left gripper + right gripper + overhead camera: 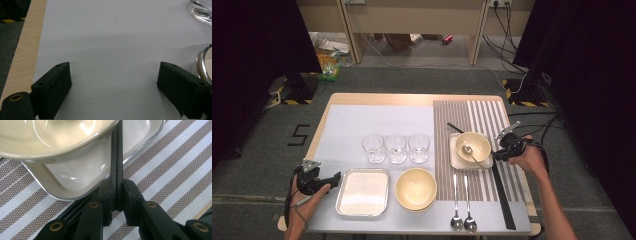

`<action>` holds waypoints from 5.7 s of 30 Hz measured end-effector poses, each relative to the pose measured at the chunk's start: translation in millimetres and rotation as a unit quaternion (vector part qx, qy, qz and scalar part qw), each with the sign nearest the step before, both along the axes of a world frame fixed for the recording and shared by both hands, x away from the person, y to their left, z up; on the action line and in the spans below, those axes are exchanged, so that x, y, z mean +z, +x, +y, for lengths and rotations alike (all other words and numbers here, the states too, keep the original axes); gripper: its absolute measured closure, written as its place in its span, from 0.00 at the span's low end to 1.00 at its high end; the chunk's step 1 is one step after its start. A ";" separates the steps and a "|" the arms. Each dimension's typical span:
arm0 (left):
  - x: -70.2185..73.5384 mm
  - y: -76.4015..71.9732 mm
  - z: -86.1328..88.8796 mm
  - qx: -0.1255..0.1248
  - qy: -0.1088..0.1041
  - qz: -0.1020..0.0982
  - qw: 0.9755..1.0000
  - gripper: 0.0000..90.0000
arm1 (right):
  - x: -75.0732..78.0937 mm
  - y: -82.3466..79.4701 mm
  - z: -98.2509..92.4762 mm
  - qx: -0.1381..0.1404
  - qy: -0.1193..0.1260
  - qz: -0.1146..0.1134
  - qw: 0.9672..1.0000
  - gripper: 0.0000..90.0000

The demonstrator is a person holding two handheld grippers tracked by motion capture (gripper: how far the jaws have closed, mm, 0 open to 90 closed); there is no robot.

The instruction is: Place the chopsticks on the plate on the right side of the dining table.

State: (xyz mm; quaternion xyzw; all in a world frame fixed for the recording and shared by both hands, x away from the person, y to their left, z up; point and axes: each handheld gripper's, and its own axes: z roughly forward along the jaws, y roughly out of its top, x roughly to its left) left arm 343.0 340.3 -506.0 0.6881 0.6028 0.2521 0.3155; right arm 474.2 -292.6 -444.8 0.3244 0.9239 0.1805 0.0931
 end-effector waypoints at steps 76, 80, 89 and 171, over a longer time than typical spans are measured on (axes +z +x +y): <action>0.0 -0.2 0.4 -0.001 0.000 0.000 1.000 0.13 | 53.8 56.5 122.4 -0.112 0.117 -0.074 0.984 0.54; 0.0 -0.2 0.6 -0.001 -0.001 -0.001 1.000 0.13 | 45.0 65.7 128.9 -0.124 0.115 -0.064 0.984 0.48; 0.2 -0.2 0.6 0.000 -0.001 0.001 1.000 0.13 | 29.5 76.9 139.9 -0.147 0.097 -0.037 0.984 0.38; -0.1 -0.1 0.6 -0.001 -0.001 -0.001 1.000 0.13 | 7.6 71.5 165.8 -0.099 0.044 0.043 0.993 0.39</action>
